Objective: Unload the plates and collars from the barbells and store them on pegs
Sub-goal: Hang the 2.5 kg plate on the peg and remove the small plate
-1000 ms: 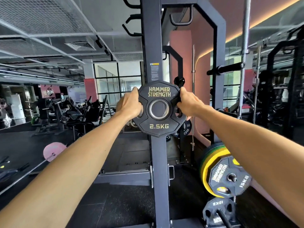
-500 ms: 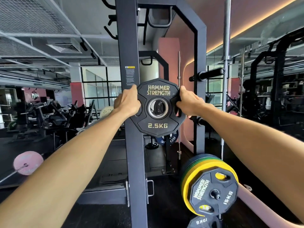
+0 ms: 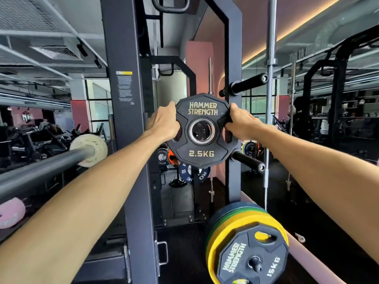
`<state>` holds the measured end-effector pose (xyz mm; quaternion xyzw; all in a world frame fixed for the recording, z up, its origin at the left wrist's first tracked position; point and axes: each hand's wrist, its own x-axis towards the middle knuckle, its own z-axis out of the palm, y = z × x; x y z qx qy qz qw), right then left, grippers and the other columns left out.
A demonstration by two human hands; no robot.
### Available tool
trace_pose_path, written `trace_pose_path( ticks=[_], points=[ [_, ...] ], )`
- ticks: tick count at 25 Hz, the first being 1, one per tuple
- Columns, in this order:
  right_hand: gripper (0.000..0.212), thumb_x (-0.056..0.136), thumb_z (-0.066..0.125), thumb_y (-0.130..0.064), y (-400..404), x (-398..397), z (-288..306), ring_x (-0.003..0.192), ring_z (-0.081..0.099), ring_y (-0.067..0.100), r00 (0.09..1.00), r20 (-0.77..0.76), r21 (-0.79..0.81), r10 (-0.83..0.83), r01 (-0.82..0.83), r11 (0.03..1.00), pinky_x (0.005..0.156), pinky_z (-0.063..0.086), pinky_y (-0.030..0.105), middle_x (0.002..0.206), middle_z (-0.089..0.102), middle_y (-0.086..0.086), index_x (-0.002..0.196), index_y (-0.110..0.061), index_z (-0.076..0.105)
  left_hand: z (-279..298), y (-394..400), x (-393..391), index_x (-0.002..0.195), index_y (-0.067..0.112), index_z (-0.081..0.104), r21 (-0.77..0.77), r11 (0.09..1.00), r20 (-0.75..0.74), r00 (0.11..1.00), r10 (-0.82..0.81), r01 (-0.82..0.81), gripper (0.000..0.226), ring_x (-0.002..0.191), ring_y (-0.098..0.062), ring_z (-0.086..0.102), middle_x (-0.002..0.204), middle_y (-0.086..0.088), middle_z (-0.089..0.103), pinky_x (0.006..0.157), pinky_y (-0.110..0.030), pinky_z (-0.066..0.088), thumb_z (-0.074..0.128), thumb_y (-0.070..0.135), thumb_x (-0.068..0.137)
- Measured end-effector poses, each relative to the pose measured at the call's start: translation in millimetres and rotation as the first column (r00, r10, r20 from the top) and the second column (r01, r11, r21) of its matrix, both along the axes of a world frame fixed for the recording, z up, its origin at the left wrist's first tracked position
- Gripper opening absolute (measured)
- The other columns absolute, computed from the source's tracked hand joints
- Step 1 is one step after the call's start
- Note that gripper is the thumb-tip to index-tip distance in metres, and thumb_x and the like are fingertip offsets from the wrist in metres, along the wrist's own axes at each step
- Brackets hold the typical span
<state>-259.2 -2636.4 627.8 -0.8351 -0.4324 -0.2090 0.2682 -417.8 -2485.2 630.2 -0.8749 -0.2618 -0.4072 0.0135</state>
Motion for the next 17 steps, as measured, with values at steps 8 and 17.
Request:
trace_pose_path(
  ticks=[8,17],
  points=[
    [0.016,0.089,0.048,-0.017,-47,111,0,0.089,0.057,0.036,0.999,-0.019,-0.014,0.041,-0.041,0.999,0.082,0.047,0.055,0.08,0.048,0.002,0.096,-0.012,0.035,0,-43,109,0.118,0.003,0.044,0.013,1.0,-0.008,1.0,-0.001,0.001,0.035,0.058,-0.023,0.043,0.07,-0.007,0.045,0.055,-0.034,0.036,0.047,-0.006,0.085],
    [0.016,0.089,0.046,-0.014,-121,220,6,0.086,0.051,0.033,0.993,0.009,-0.064,0.12,-0.12,0.991,0.073,0.038,0.041,0.092,0.051,0.009,0.097,-0.01,0.033,-2,-123,211,0.11,0.008,0.046,-0.024,0.996,-0.003,0.997,0.082,-0.082,0.026,0.077,-0.036,0.055,0.079,-0.011,0.052,0.065,-0.038,0.042,0.048,0.0,0.085]
  ],
)
